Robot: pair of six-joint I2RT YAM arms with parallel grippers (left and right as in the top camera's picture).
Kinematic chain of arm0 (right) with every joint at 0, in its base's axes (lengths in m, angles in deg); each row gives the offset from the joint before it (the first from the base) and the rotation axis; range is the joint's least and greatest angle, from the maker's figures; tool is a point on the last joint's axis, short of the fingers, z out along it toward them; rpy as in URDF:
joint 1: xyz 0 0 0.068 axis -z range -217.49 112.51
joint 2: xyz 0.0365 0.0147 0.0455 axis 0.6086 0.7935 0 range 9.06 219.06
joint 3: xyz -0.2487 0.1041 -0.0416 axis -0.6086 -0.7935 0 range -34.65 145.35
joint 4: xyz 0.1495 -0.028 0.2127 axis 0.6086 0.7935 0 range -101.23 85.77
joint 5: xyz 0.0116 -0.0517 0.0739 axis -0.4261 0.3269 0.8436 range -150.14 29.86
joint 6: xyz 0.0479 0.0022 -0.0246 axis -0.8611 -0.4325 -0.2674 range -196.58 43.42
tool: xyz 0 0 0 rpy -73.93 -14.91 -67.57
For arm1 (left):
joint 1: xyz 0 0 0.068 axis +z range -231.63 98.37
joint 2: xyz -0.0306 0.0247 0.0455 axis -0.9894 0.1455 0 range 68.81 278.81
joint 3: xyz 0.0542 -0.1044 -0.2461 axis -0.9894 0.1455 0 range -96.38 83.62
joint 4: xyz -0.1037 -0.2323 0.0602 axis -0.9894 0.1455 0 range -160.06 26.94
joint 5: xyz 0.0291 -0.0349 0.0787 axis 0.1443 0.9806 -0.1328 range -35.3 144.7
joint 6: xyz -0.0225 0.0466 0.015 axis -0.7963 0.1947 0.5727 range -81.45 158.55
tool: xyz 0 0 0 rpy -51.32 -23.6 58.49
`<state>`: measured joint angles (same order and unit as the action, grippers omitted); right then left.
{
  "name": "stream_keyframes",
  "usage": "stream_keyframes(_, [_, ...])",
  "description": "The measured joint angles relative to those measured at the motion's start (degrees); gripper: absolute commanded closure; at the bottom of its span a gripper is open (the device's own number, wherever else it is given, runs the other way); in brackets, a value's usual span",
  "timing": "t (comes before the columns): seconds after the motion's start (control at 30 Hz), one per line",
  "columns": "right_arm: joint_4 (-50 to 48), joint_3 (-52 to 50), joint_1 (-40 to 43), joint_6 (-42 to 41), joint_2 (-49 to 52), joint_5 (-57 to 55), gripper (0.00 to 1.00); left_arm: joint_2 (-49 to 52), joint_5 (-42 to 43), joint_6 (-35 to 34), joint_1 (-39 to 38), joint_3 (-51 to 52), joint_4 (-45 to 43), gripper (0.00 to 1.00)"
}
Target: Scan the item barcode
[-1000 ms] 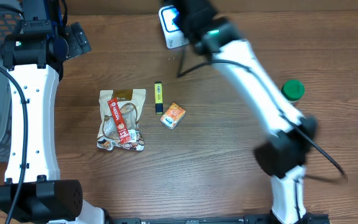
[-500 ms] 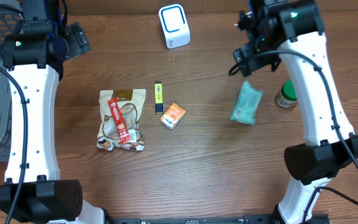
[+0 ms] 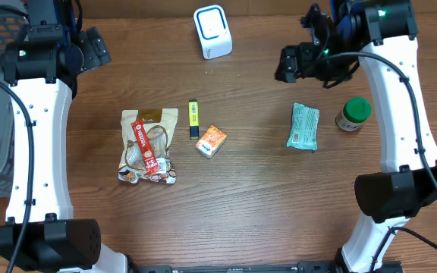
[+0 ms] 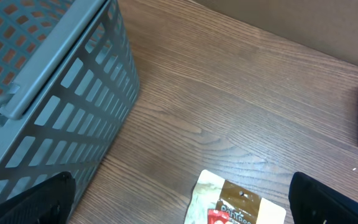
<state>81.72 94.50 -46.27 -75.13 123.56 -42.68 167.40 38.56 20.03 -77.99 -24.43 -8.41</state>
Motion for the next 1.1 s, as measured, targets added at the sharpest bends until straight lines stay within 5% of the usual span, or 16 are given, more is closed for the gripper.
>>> stream_keyframes(0.07, [-2.5,-3.1,0.0,-1.7,0.0,2.0,0.58,0.0,0.0,0.0,0.0,0.0,0.0,0.0])
stream_keyframes(0.13, [-6.1,-7.3,0.0,-3.8,0.0,3.3,0.8,0.0,0.0,0.0,0.0,0.0,0.0,0.0])
stream_keyframes(0.63, [-48.6,-46.4,0.0,-13.3,0.1,3.9,0.8,0.0,0.0,0.0,0.0,0.0,0.0,0.0])
stream_keyframes(1.1, [-45.2,-51.7,-0.2,-17.7,0.1,-20.2,0.77,0.0,0.0,0.0,0.0,0.0,0.0,0.0])
